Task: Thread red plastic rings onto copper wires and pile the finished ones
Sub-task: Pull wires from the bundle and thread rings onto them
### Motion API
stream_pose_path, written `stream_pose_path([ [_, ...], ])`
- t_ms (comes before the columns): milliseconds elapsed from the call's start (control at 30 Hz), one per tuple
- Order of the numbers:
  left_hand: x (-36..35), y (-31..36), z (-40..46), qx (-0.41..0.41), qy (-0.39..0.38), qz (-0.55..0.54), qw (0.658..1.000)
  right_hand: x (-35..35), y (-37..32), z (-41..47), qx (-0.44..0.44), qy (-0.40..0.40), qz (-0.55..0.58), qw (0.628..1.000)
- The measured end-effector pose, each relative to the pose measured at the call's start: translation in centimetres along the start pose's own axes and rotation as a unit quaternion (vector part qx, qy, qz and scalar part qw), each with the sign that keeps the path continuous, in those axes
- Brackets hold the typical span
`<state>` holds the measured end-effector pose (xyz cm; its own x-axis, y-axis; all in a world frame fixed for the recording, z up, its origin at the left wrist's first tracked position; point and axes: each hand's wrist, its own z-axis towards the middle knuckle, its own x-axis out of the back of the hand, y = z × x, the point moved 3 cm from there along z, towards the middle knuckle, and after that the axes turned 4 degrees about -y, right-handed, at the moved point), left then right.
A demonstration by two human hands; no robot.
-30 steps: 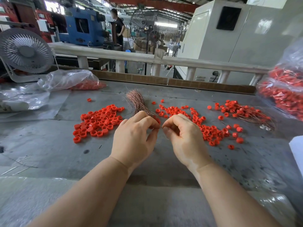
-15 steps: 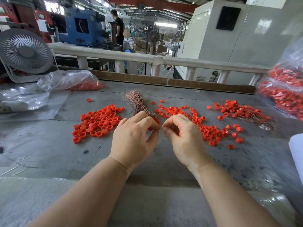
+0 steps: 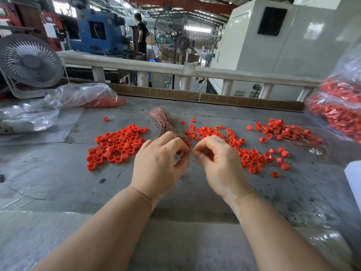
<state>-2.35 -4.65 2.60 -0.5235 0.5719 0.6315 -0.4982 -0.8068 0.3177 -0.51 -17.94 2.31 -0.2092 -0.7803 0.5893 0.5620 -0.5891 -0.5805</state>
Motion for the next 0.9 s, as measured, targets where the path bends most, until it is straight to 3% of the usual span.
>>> stream_pose_path([
  [400, 0.11, 0.12, -0.05, 0.015, 0.006, -0.004, 1.000, -0.07, -0.22, 0.06, -0.002, -0.014, 0.022, 1.000],
  [900, -0.17, -0.27, 0.14, 0.022, -0.001, -0.086, 0.996, 0.14, -0.19, 0.07, 0.036, 0.009, -0.014, 0.999],
])
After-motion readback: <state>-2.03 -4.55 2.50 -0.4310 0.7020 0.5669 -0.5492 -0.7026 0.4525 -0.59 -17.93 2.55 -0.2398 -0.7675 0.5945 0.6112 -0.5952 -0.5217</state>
